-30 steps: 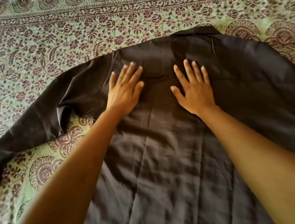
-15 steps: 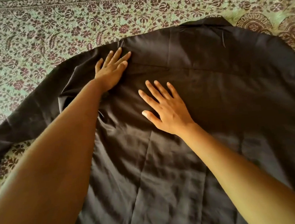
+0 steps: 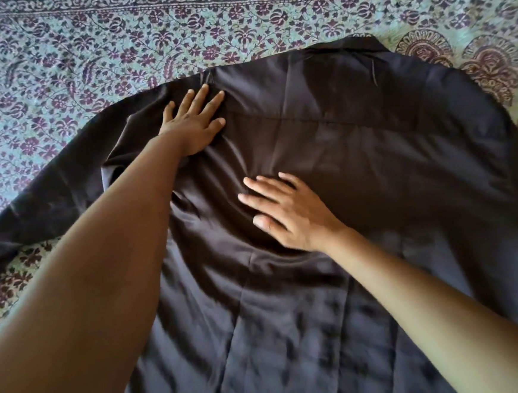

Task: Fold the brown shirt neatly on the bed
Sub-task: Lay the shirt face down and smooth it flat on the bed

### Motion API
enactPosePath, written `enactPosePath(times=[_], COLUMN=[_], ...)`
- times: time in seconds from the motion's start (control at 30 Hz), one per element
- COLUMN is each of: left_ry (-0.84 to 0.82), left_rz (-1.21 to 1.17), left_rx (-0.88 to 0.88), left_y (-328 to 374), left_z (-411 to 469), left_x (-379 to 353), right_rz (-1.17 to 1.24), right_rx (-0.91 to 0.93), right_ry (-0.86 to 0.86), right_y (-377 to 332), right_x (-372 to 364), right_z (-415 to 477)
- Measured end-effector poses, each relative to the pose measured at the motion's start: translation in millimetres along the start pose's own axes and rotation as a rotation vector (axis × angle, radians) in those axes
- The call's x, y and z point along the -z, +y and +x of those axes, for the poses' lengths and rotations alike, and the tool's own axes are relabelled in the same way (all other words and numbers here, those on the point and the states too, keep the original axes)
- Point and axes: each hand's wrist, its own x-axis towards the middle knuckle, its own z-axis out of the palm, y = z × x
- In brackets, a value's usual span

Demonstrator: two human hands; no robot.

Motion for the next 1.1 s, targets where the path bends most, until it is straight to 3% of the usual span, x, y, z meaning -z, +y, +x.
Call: enactPosePath(times=[0.07, 0.13, 0.27, 0.33, 0.47, 0.53, 0.6, 0.73, 0.93, 1.0, 1.1], left_ry=[0.096, 0.202, 0.168, 0.206, 0.259, 0.275, 0.322, 0.201, 0.078, 0.081, 0.162], left_rz=[0.007, -0.015, 0.017, 0.029, -0.069, -0.084, -0.068, 0.110, 0.321, 0.315, 0.235], left_rx=[-0.026, -0.104, -0.283, -0.198, 0.197, 0.266, 0.093, -0.334, -0.887, -0.897, -0.650], left_y=[4.0, 12.0, 16.5, -5.1, -49.5, -44.2, -19.1, 29.8, 1.0, -9.8, -17.9], left_z=[-4.3, -16.6, -60.5, -72.0, -74.3, -72.3, -73.2, -99.6, -192.8, -205.0, -198.2], left_x=[3.1, -1.1, -37.7, -52.0, -46.7, -36.8, -32.3, -60.8, -100.3, -99.8, -89.5], right_rz=[0.069, -0.007, -0.188, -0.261, -0.281, -0.281, -0.286, -0.303, -0.423, -0.415, -0.282], right_rx=[-0.059, -0.180, -0.289, -0.303, -0.303, -0.305, -0.301, -0.302, -0.421, -0.494, -0.423], right_ry=[0.155, 0.193, -0.094, -0.113, -0.046, -0.052, -0.070, -0.069, -0.149, -0.156, -0.057], right_y=[13.3, 27.8, 52.4, 58.5, 55.7, 57.1, 58.4, 55.6, 43.3, 31.3, 0.7], right_x=[11.9, 25.0, 20.8, 11.9, 5.9, 8.1, 7.9, 7.8, 10.3, 13.7, 13.1], right_z=[20.0, 47.8, 80.0, 76.2, 73.3, 74.3, 73.1, 73.9, 77.0, 76.8, 56.3])
